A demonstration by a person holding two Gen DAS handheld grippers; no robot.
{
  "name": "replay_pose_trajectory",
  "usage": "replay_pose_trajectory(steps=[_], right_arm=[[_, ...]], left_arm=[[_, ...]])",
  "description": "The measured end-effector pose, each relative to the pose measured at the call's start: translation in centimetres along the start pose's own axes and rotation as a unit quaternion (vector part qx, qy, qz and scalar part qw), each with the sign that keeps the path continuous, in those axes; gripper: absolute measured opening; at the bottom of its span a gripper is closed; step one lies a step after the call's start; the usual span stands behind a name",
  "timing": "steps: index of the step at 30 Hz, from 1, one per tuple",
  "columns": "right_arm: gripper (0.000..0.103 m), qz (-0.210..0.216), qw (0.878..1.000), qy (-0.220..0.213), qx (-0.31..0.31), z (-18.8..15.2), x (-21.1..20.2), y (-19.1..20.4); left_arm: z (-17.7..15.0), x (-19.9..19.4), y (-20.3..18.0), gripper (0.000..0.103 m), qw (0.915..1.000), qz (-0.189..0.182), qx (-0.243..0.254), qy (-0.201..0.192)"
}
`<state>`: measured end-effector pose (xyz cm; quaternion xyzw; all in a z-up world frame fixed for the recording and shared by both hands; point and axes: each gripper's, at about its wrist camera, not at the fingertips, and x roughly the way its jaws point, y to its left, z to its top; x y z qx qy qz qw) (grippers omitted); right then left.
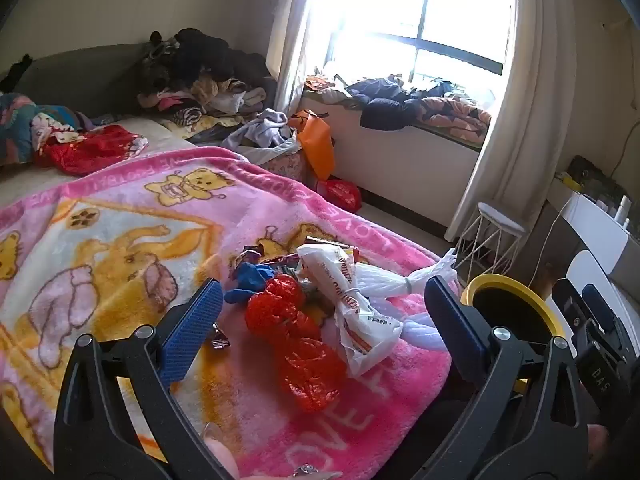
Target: Collect trash
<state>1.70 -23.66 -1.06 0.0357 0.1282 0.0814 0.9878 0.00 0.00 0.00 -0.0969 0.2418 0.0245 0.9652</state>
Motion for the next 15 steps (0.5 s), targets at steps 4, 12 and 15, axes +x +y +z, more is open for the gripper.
replay_pose_trajectory(steps=[4,12,15], right_arm=[[0.097,0.002,1.000,-0.002,-0.001,-0.04,-0.05,0.06],[0.097,0.004,1.000,0.000,-0.002,0.09,-0.09,0.01],[0.097,0.003,1.000,-0.001,-0.009,-0.08,-0.18,0.59]], left_arm=[[0.00,-0.01,-0.01,0.093,1.0000,-0.001,-0.001,0.000],[-0.06,-0.07,-0.08,0.093,1.0000,-0.003,0.008,-0.005],[-0.21,-0.39,-0.31,0.093,0.9998,-0.005,0.015,-0.009]])
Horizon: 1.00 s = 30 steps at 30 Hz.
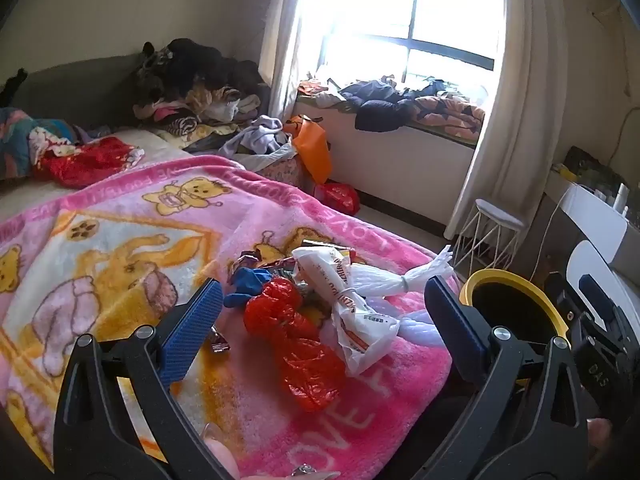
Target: Collect trash
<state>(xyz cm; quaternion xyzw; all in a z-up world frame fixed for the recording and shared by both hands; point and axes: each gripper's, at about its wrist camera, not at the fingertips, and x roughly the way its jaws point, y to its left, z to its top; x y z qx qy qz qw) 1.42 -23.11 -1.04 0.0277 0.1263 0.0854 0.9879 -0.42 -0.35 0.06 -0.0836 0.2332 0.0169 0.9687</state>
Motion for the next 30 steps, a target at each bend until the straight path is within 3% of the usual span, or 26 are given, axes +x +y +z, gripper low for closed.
replay_pose_trajectory(steps=[30], right_arm=[[0.097,0.003,1.000,-0.006,-0.003,0.5,-0.2,0.2]], left_arm=[[0.1,-0.5,-1.1,0.093,0.9998,0.000,0.017,-0.011]])
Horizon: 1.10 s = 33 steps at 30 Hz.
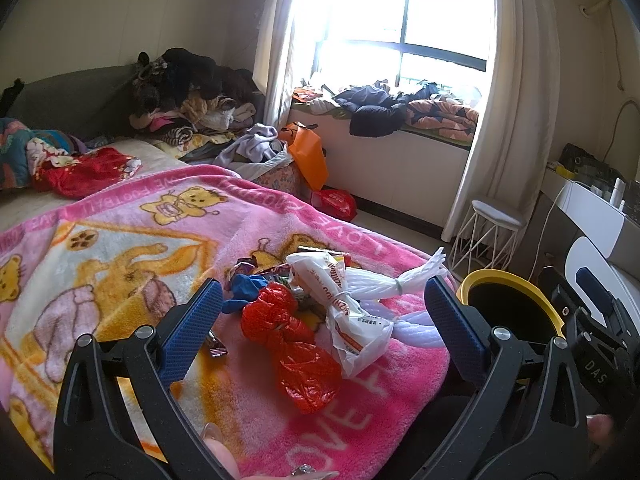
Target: Collect trash
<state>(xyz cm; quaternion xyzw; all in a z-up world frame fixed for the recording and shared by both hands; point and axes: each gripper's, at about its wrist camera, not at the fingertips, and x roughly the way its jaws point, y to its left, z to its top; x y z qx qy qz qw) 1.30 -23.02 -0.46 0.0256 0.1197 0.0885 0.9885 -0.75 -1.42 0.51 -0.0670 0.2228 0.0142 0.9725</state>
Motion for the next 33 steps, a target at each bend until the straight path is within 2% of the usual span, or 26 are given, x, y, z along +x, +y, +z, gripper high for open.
replay_pose_trajectory(steps=[16,25,30,33], right_arm=[[0.097,0.005,1.000,0.006,0.004,0.1,0.2,0.0],[0.097,0.040,0.998,0.048,0.007,0.2,2.9,0.6],[0.097,0.045,0.997,0.065,0.000,0.8,4.9,1.1],[0.097,0.043,0.996,0.077,0.003,1.4,6.3,0.6]], left_arm=[[0.0,0.6,-0.1,0.093,0.9998,-0.010,-0.004,0.014],[0.5,1.8,2.6,0.093,0.9994,0.003,-0.022,0.025],[0.5,2.8,3.7,0.093,0.9976,-0.037,-0.050,0.030],[0.4,3.7,2.8,0.093,0.9977,-0.039,-0.039,0.039]])
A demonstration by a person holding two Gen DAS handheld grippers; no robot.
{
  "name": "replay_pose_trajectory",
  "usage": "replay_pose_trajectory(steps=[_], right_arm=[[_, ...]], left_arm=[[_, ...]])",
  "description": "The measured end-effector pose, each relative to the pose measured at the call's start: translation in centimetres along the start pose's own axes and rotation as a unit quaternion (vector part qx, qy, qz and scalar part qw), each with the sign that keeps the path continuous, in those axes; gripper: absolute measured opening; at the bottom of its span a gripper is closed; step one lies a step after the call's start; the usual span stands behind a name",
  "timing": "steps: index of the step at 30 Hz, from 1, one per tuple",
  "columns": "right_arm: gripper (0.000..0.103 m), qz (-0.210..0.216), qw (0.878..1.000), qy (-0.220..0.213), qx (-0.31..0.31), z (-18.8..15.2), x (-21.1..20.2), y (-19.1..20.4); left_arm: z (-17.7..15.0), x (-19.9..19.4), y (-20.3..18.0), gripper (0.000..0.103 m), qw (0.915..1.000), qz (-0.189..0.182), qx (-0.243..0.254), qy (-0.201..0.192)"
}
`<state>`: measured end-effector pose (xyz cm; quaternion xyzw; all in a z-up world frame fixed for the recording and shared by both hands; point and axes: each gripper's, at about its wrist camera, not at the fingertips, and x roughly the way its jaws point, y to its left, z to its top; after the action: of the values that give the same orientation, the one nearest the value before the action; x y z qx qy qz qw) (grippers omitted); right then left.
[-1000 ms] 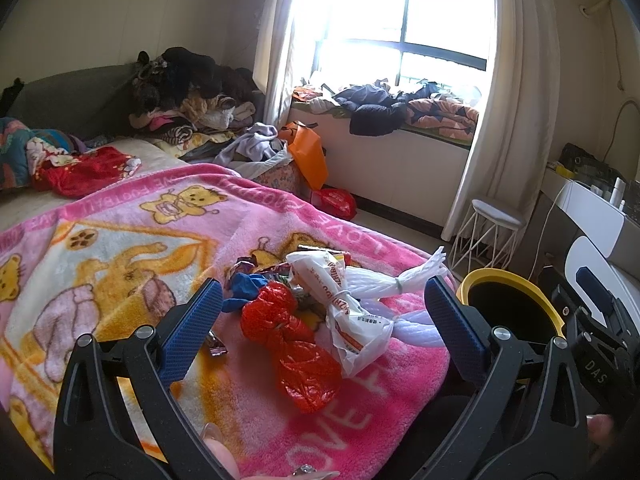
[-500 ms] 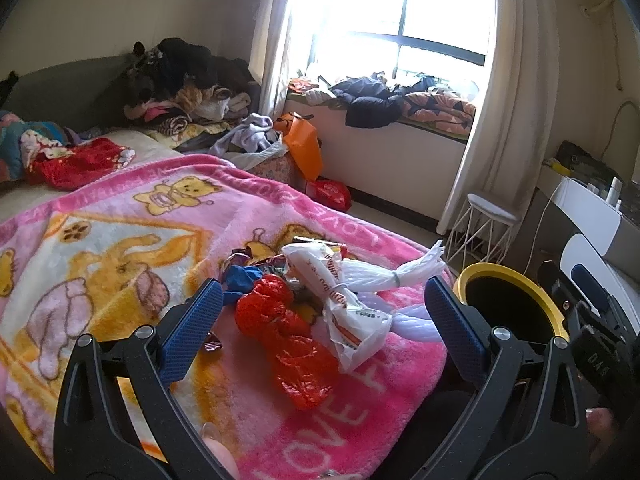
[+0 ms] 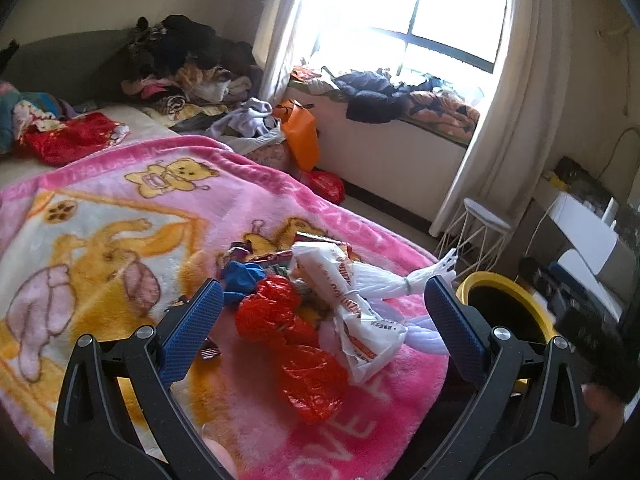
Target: Collect trash
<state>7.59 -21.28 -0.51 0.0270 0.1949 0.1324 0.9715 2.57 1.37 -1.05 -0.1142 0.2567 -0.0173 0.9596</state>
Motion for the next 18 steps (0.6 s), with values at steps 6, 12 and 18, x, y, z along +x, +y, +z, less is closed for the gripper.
replay_pose_trajectory(steps=[6,12,18], right_arm=[[0.097,-0.009,0.999,0.023,0.024,1.7,2.5,-2.3],[0.097,0.000,0.996,0.058,0.064,2.4,5.2,-4.9],[0.097,0.029,0.989,0.111,0.093,2.1,8.6,-5.9]], left_arm=[[-0.4,2.4,-2.1,0.093,0.9993,-0.026,0.009,0.025],[-1.3,4.9,-3.6,0.092,0.9981,-0.015,0.017,0.057],[-2.9,7.7,-3.9,0.079,0.9941,0.001,0.016,0.107]])
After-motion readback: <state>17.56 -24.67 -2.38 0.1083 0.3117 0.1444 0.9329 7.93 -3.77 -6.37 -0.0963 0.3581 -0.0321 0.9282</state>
